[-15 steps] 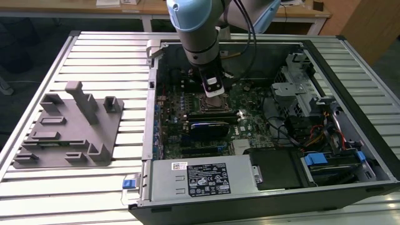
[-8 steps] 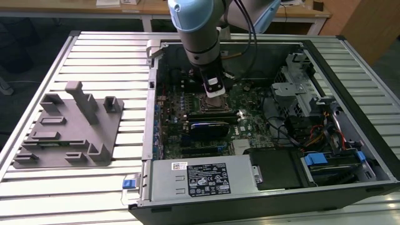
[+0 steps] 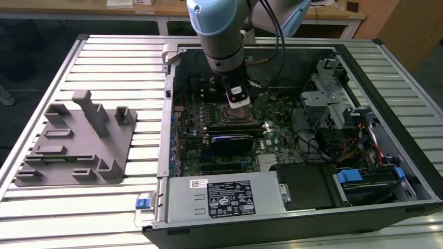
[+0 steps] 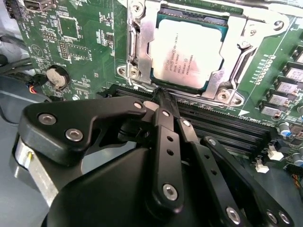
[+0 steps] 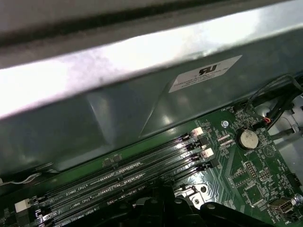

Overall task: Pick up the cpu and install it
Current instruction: 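Install the first cpu locking lever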

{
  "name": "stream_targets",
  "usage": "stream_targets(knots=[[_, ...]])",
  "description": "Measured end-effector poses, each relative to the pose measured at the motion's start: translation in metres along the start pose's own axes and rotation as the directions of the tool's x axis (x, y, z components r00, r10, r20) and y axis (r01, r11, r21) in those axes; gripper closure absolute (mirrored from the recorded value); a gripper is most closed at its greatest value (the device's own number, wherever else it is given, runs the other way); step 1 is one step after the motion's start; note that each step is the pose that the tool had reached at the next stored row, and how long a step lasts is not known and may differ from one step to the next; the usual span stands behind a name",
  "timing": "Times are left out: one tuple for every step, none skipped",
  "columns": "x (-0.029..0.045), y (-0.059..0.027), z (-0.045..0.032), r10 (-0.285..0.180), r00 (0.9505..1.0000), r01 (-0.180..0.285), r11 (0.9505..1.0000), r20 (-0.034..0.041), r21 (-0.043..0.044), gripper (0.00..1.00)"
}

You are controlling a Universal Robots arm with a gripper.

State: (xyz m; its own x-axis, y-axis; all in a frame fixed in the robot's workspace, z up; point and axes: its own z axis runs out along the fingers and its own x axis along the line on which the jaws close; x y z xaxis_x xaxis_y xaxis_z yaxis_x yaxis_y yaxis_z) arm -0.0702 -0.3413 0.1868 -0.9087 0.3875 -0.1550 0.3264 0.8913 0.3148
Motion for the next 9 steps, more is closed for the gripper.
stream_targets(knots=[[-0.0003,-0.0001,0.0002,0.0,1.0,0.0,1.0,0.0001,0.0,0.89],[-0.0006,-0.0003,0.0002,0.0,1.0,0.0,1.0,0.0,0.0001,0.89],[-0.0009,-0.0004,0.0003,0.0,1.0,0.0,1.0,0.0,0.0,0.89],[-0.0012,-0.0006,0.0004,0.0,1.0,0.0,1.0,0.0,-0.0001,0.89],[-0.0015,-0.0008,0.0004,0.0,1.0,0.0,1.0,-0.0001,-0.0003,0.89],[-0.0017,-0.001,0.0004,0.0,1.0,0.0,1.0,-0.0003,-0.0006,0.89],[-0.0019,-0.0012,0.0004,0.001,1.0,-0.001,1.0,-0.0006,-0.0016,0.89],[-0.0021,-0.0014,0.0004,0.001,1.0,-0.001,1.0,-0.0012,-0.003,0.89],[-0.0023,-0.0017,0.0003,0.001,1.0,-0.002,1.0,-0.0018,-0.0049,0.89]])
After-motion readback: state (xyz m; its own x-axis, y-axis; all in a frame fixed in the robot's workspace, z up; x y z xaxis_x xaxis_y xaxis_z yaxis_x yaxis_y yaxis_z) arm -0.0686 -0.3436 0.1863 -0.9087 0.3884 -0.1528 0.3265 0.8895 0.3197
